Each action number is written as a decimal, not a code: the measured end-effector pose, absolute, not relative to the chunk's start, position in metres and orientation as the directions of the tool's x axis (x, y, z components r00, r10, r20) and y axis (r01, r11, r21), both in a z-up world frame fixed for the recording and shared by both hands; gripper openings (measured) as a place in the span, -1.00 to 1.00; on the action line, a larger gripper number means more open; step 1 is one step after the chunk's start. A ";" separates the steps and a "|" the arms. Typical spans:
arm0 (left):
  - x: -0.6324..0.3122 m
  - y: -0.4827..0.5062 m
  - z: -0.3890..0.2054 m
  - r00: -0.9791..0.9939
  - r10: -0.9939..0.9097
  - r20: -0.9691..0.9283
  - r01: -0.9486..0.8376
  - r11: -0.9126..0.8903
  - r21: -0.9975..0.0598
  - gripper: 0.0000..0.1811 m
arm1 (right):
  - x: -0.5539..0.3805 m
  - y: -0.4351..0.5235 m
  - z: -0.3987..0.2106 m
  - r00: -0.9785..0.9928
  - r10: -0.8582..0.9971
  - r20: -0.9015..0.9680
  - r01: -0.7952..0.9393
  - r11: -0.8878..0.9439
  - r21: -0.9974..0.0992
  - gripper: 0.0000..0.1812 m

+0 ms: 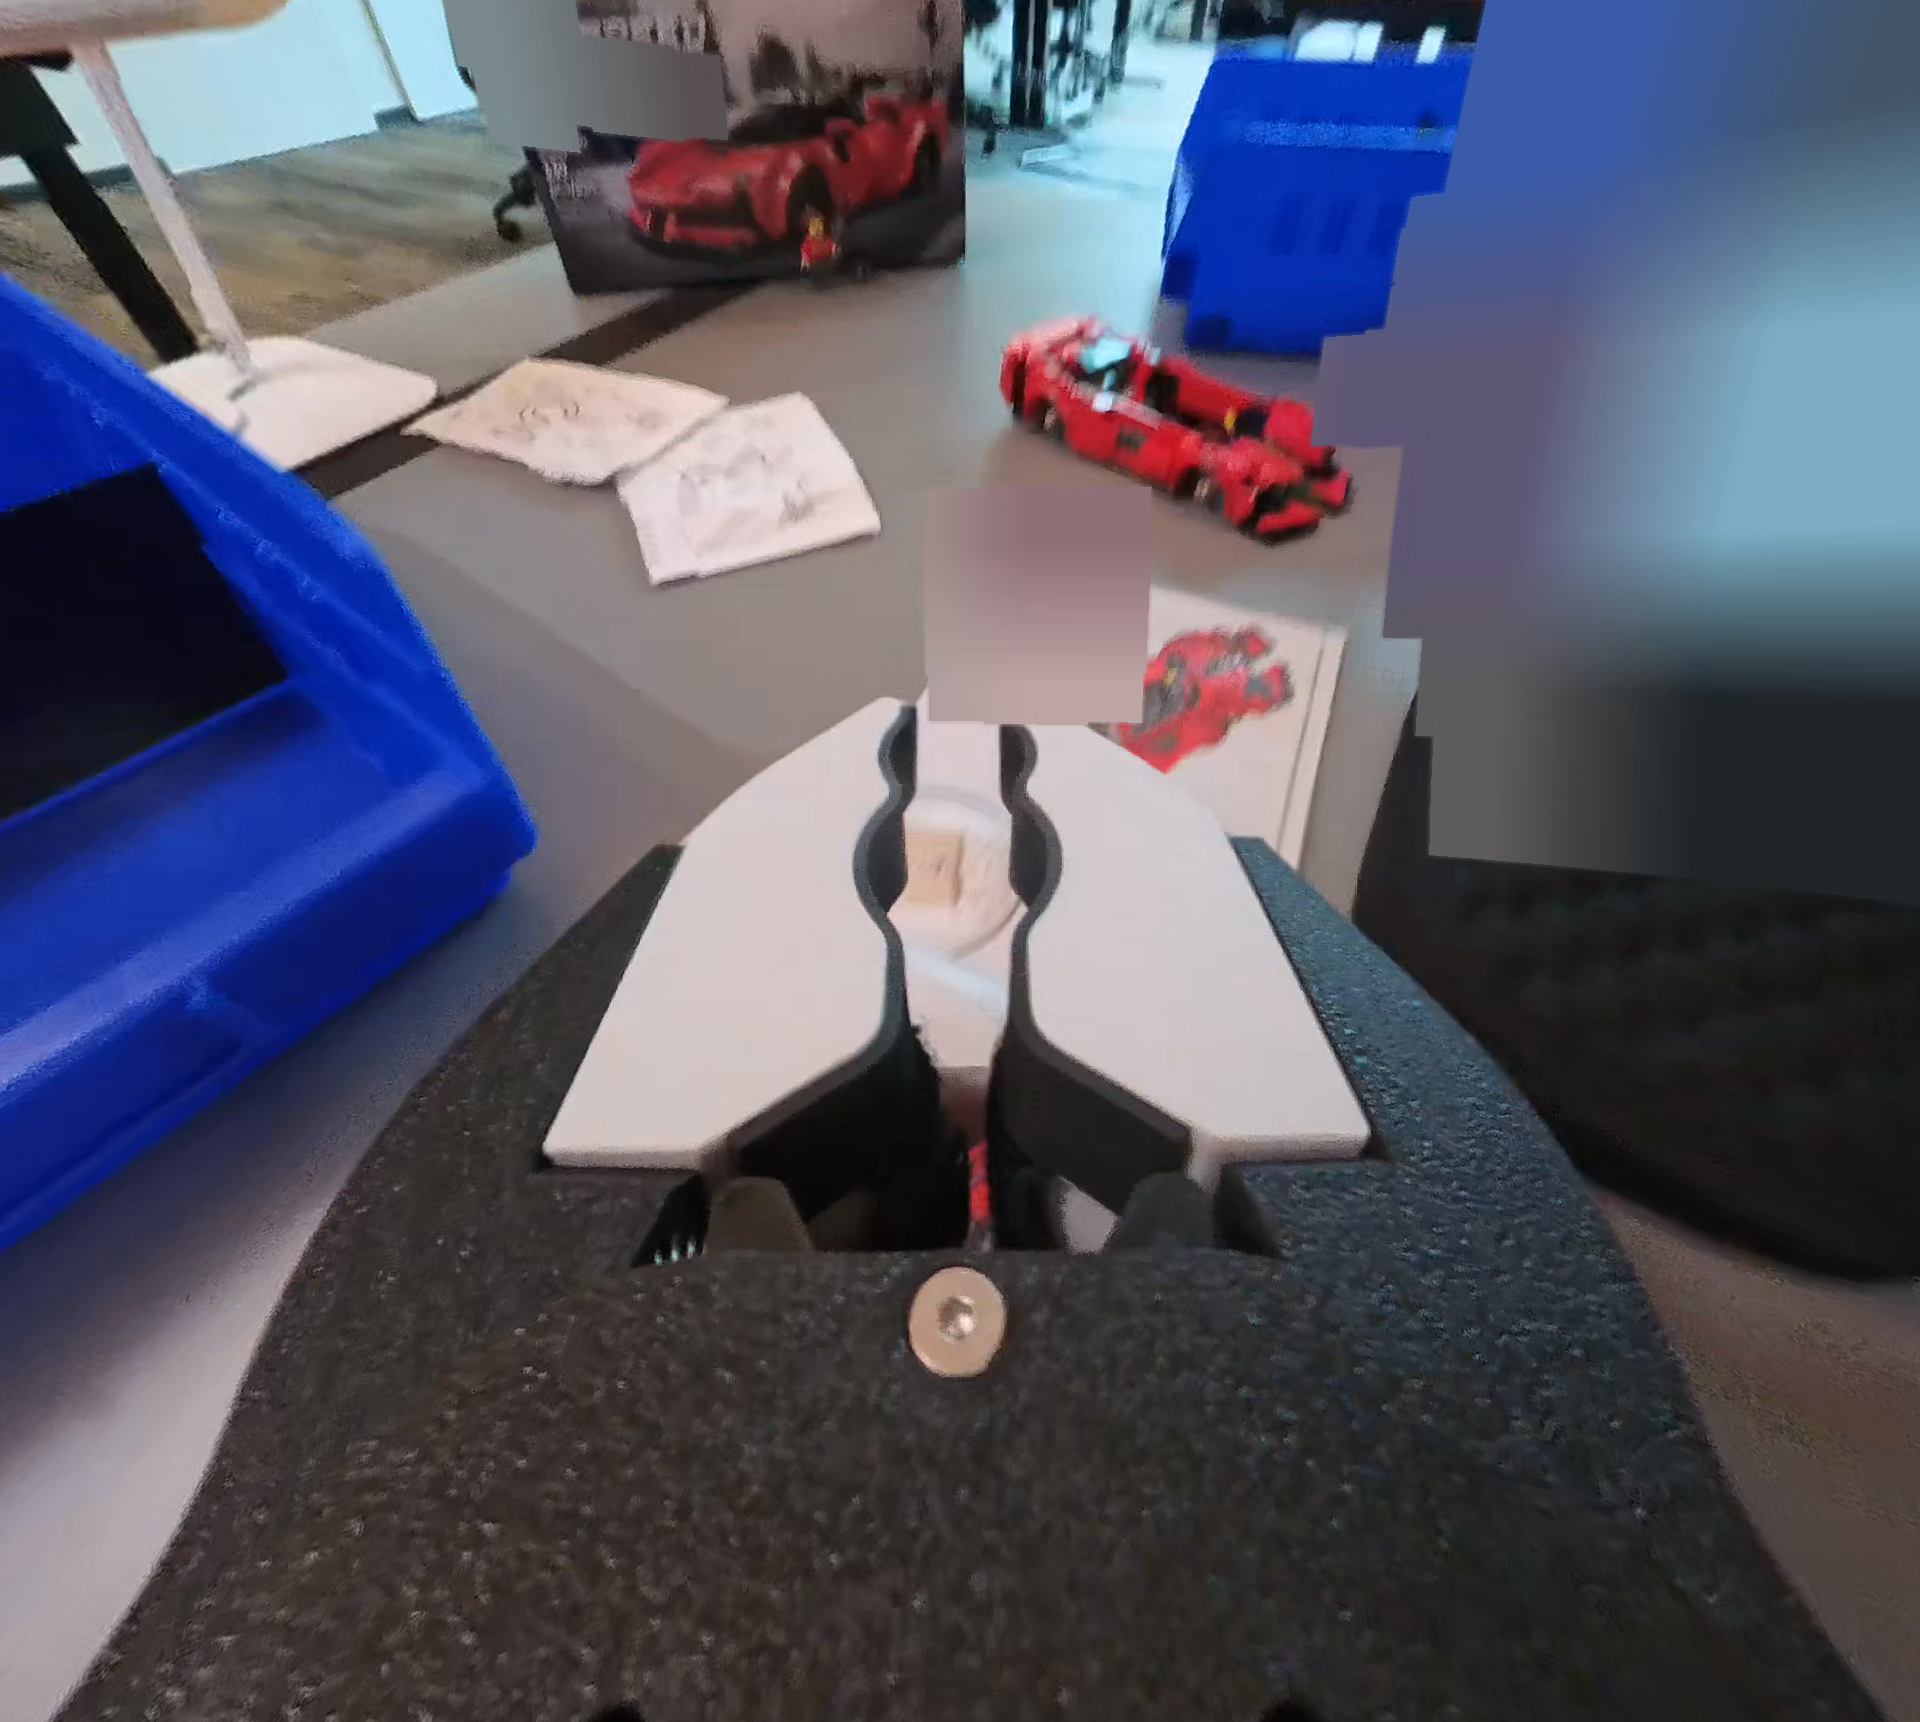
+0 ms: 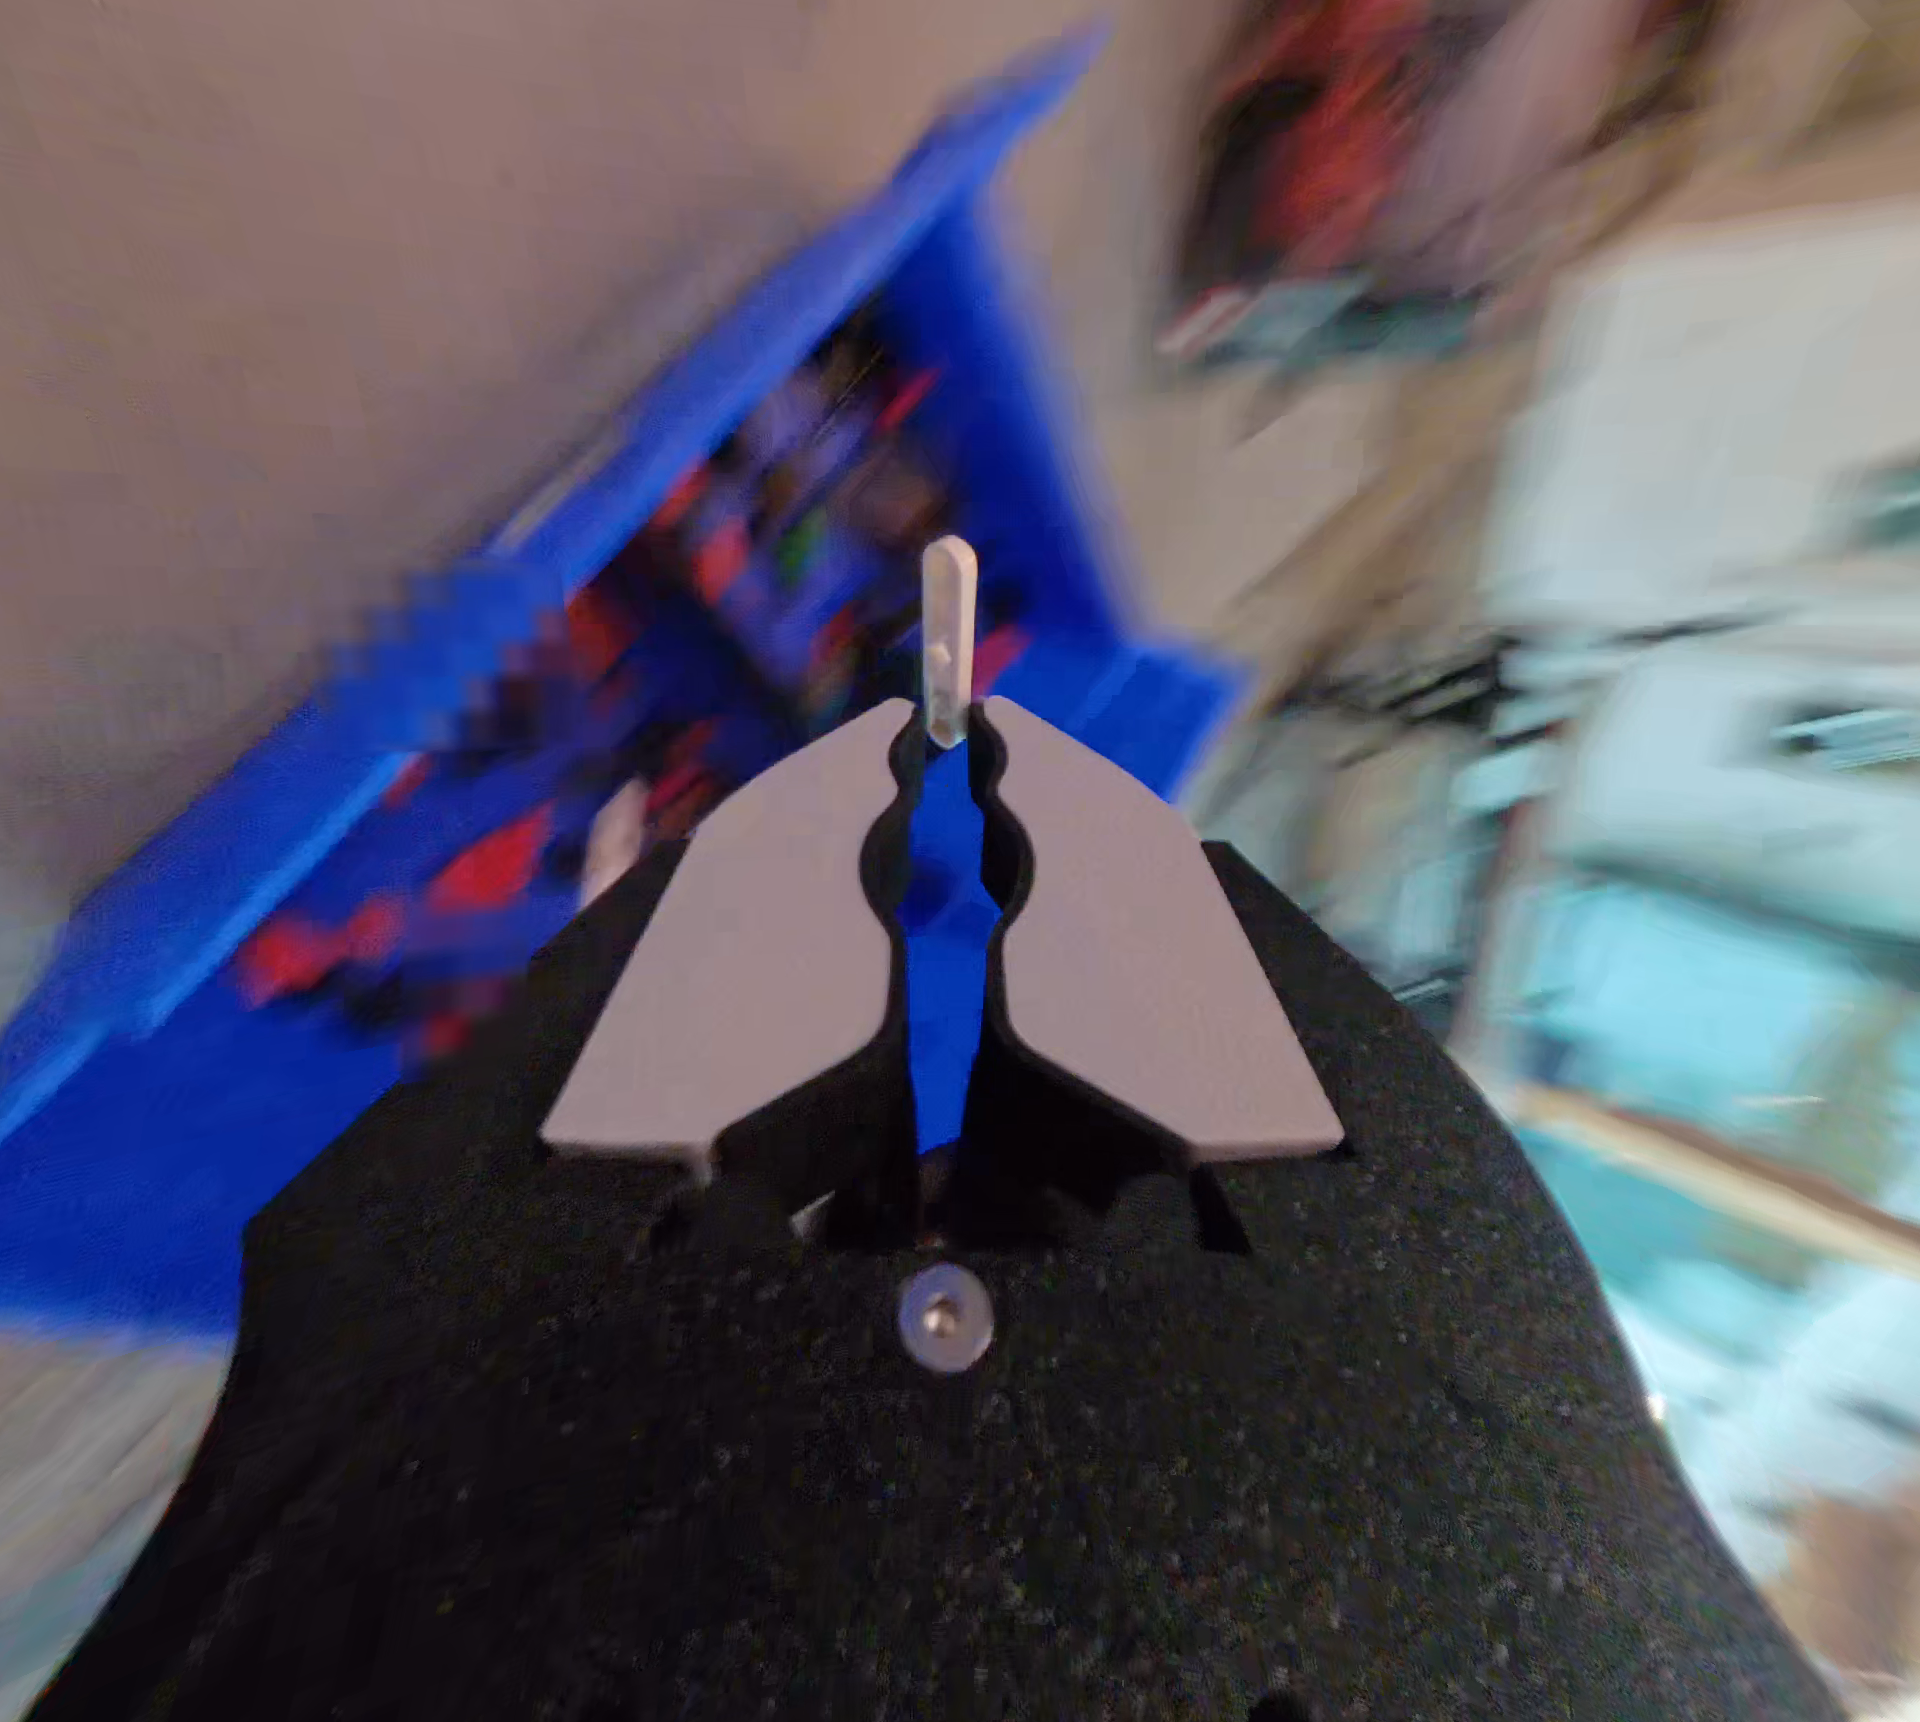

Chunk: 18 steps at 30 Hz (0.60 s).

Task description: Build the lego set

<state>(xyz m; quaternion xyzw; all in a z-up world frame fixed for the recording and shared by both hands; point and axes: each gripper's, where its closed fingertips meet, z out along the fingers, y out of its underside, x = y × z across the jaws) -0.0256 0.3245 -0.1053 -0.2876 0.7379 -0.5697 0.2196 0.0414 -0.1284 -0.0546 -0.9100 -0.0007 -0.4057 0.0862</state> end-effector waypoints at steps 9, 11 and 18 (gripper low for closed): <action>-0.045 0.179 -0.005 -0.869 -0.267 0.416 -0.369 -0.208 -0.906 -0.59 | -0.001 0.072 0.061 -0.309 -0.017 0.951 0.489 -0.860 0.144 -0.92; -0.047 0.158 0.004 -0.880 -0.240 0.411 -0.372 -0.190 -0.908 -0.58 | -0.003 0.099 0.056 -0.396 0.023 0.918 0.473 -0.852 0.225 -0.92; -0.030 0.164 0.013 -0.878 -0.283 0.386 -0.353 -0.162 -0.922 -0.64 | -0.013 0.157 0.033 -0.411 0.061 0.910 0.534 -0.792 0.295 -0.92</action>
